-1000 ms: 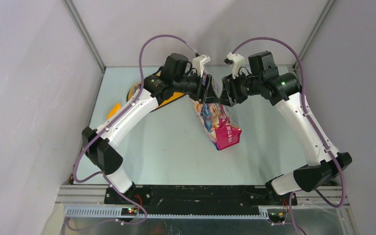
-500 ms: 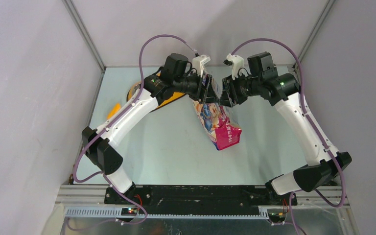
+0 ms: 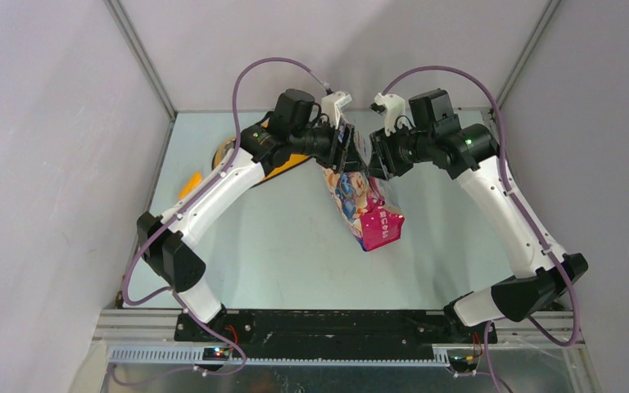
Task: Serve the pet food
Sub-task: Open the pet food bag at the center of the board.
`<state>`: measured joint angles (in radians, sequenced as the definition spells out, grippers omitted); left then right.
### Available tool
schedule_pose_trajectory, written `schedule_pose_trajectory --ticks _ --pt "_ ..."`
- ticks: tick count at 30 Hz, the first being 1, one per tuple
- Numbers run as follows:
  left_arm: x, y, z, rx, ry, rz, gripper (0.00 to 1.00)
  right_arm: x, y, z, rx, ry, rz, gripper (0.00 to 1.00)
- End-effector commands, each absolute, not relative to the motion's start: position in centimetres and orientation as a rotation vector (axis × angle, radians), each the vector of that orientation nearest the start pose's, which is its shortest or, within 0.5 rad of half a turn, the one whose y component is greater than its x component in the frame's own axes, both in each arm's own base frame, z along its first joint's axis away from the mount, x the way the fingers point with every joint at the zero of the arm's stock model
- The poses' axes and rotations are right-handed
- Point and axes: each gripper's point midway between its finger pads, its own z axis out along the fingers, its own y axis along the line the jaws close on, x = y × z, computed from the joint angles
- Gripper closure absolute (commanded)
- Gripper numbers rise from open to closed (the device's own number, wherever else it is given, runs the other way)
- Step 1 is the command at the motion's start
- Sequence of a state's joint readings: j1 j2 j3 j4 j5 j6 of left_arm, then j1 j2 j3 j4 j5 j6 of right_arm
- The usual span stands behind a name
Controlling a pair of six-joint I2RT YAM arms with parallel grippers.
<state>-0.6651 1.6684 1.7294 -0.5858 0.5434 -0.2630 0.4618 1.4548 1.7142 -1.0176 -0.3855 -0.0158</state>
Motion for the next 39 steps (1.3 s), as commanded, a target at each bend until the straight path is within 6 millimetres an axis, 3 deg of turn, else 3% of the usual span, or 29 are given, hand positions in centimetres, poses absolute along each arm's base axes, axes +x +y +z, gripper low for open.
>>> schedule_pose_trajectory --ticks 1,20,31,39 --pt "29.1 -36.6 31.6 0.801 2.036 -1.148 0.33 30.5 20.5 31.5 -0.743 2.175 0.493 0.6" --pt "29.3 -36.9 31.1 0.804 2.048 -1.148 0.33 31.3 18.8 34.3 -0.779 2.023 0.135 0.59" --pt "29.2 -37.0 31.1 0.807 2.05 -1.139 0.33 30.3 20.2 32.8 -0.861 2.041 0.157 0.59" --pt "29.3 -36.6 31.3 0.807 2.043 -1.115 0.33 30.0 19.8 32.0 -0.897 2.056 0.085 0.58"
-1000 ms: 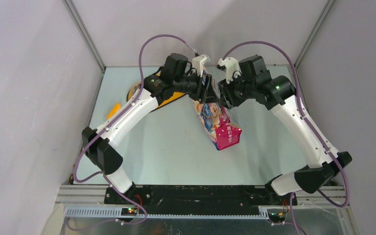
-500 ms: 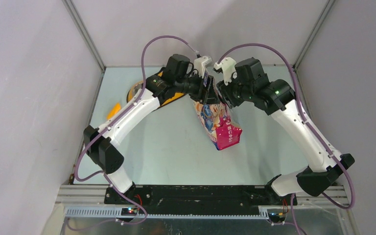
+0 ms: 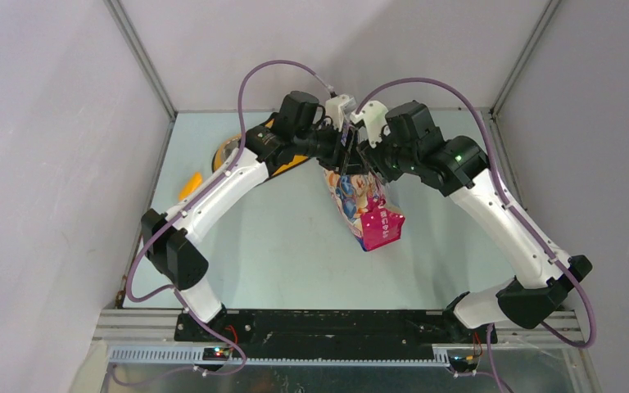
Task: Serve the pet food
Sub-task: Open the pet food bag at the center of the board.
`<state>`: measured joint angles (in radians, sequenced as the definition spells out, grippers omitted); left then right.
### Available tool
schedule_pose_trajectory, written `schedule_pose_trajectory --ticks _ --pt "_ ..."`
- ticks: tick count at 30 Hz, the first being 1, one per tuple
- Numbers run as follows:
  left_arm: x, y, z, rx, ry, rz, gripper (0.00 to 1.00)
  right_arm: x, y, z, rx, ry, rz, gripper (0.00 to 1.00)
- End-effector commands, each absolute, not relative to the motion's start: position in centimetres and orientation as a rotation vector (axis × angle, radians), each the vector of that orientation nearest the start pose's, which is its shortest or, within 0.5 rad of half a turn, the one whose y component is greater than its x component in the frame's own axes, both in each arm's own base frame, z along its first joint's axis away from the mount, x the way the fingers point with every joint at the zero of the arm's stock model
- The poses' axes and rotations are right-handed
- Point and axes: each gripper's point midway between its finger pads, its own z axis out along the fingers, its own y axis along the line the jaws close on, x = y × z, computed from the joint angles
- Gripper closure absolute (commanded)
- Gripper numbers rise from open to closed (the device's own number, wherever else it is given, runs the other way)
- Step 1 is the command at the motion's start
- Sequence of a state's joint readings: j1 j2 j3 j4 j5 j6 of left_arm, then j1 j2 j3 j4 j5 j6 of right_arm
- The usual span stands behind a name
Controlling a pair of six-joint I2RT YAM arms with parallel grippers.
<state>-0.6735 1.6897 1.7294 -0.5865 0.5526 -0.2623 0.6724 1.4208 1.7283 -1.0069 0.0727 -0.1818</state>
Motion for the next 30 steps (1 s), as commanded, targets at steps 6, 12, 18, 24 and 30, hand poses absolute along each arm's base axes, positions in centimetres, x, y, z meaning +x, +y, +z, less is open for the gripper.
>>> schedule_pose_trajectory --ticks 6,12,18,24,30 --pt "29.3 -36.1 31.6 0.814 2.033 -1.082 0.33 30.4 18.6 32.5 -0.874 2.04 -0.008 0.57" --pt "29.3 -35.5 32.1 0.825 2.02 -1.05 0.33 30.4 18.1 32.9 -0.872 2.026 -0.031 0.56" --pt "29.7 -34.6 32.7 0.807 2.009 -1.028 0.33 30.1 18.1 32.1 -0.901 2.057 -0.039 0.55" --pt "30.2 -33.7 33.2 0.786 1.999 -1.018 0.33 30.1 17.8 31.3 -0.937 2.078 -0.106 0.53" --pt "30.6 -32.9 33.3 0.761 1.999 -1.013 0.33 30.1 18.4 31.3 -0.984 2.054 -0.161 0.51"
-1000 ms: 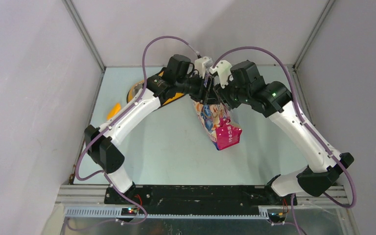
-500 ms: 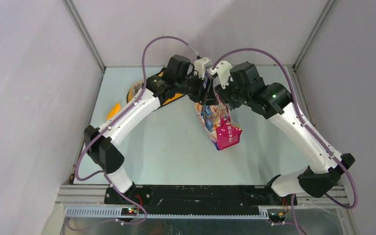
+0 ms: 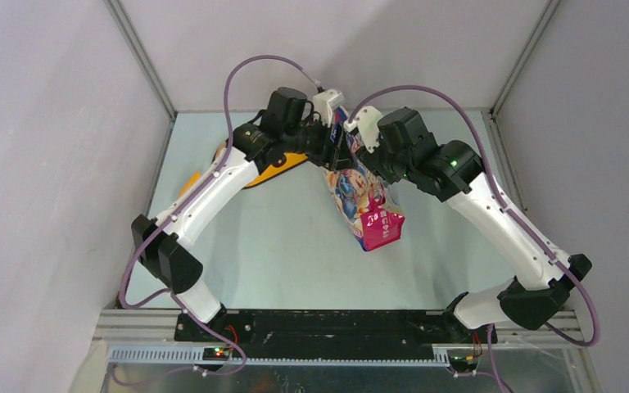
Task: Serve the pet food
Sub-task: Open the pet food bag at the center of the board.
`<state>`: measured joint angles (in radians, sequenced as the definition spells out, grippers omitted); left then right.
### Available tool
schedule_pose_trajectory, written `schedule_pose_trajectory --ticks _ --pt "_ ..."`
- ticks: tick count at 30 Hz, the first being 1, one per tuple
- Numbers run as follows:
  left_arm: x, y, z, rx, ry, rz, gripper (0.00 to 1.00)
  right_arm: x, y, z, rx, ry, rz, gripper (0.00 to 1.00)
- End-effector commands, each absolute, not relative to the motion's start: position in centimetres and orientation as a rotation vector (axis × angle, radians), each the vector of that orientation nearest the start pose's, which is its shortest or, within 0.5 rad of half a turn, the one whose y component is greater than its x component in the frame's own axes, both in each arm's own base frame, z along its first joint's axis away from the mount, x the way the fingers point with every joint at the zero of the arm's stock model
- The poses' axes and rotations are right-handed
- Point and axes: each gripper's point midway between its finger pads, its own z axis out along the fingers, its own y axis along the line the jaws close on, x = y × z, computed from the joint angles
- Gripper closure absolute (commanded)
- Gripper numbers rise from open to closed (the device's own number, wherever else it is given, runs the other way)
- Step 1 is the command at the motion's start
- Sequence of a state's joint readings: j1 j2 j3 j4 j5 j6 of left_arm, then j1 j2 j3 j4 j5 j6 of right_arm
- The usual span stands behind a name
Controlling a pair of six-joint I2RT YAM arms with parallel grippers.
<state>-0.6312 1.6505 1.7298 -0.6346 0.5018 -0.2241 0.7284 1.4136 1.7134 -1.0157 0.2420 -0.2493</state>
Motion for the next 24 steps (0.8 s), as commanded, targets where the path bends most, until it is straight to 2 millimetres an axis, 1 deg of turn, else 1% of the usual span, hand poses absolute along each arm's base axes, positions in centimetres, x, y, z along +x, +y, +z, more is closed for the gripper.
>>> schedule_pose_trajectory --ticks 1,8,12,15,17,21,24 --pt "30.6 -32.8 33.4 0.758 1.997 -1.012 0.33 30.2 18.5 31.3 -0.992 2.047 -0.174 0.5" --pt "30.7 -32.4 33.5 0.748 1.994 -1.014 0.33 31.2 19.7 31.4 -0.996 2.041 -0.19 0.46" --pt "30.7 -32.4 33.5 0.745 1.995 -1.018 0.33 32.2 20.1 32.4 -0.949 2.018 -0.199 0.44" --pt "30.7 -32.3 33.6 0.742 1.992 -1.022 0.33 32.5 20.2 32.7 -0.935 2.022 -0.2 0.44" --pt "30.7 -32.3 33.7 0.742 1.991 -1.024 0.33 32.4 20.2 32.3 -0.938 2.042 -0.192 0.44" --pt "30.7 -32.2 33.8 0.741 1.988 -1.029 0.33 31.4 19.9 30.7 -0.958 2.112 -0.137 0.45" --pt "30.7 -32.3 33.8 0.739 1.988 -1.039 0.33 30.7 19.4 29.6 -0.969 2.164 -0.094 0.47"
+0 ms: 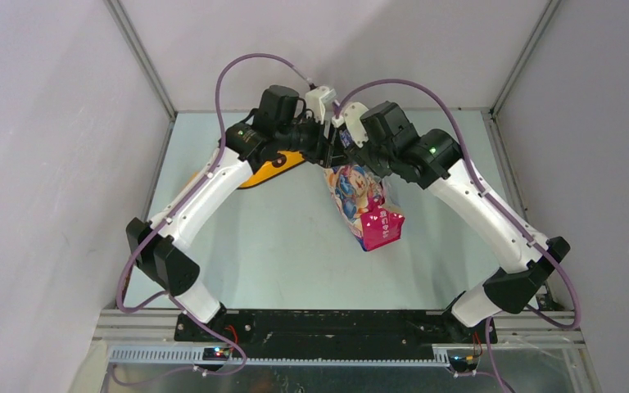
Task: Serve the pet food
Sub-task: Open the pet food bag at the center of the board.
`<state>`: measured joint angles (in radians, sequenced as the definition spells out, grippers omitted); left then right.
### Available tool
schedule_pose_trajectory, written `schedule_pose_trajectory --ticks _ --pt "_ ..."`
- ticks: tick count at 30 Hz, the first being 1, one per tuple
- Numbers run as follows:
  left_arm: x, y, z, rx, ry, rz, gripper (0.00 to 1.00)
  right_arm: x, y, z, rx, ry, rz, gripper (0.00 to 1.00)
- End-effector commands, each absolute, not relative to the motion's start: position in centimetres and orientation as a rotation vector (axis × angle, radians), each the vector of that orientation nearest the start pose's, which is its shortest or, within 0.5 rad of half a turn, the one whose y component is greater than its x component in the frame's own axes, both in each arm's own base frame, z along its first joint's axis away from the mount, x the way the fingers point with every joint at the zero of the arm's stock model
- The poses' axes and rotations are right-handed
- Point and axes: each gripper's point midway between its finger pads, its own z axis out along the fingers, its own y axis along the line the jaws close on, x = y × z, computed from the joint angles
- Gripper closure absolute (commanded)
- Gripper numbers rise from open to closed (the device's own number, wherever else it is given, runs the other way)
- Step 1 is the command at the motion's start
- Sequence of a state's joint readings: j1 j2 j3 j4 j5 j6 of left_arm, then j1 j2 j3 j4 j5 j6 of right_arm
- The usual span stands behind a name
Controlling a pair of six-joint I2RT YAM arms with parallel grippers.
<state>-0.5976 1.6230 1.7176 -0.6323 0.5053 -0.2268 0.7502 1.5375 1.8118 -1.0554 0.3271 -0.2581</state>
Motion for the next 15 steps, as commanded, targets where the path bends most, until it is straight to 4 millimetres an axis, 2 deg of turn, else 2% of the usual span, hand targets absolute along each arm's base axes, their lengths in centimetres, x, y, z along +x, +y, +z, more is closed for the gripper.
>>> schedule_pose_trajectory --ticks 1,5,15 --pt "30.7 -32.4 33.7 0.739 1.988 -1.043 0.33 30.5 19.3 29.6 -0.962 2.171 -0.082 0.48" --pt "30.8 -32.6 33.8 0.735 1.988 -1.058 0.33 29.9 18.7 29.1 -0.953 2.207 -0.032 0.52" --pt "30.7 -32.5 33.7 0.733 1.985 -1.051 0.33 27.8 18.2 28.1 -1.01 2.254 0.038 0.54"
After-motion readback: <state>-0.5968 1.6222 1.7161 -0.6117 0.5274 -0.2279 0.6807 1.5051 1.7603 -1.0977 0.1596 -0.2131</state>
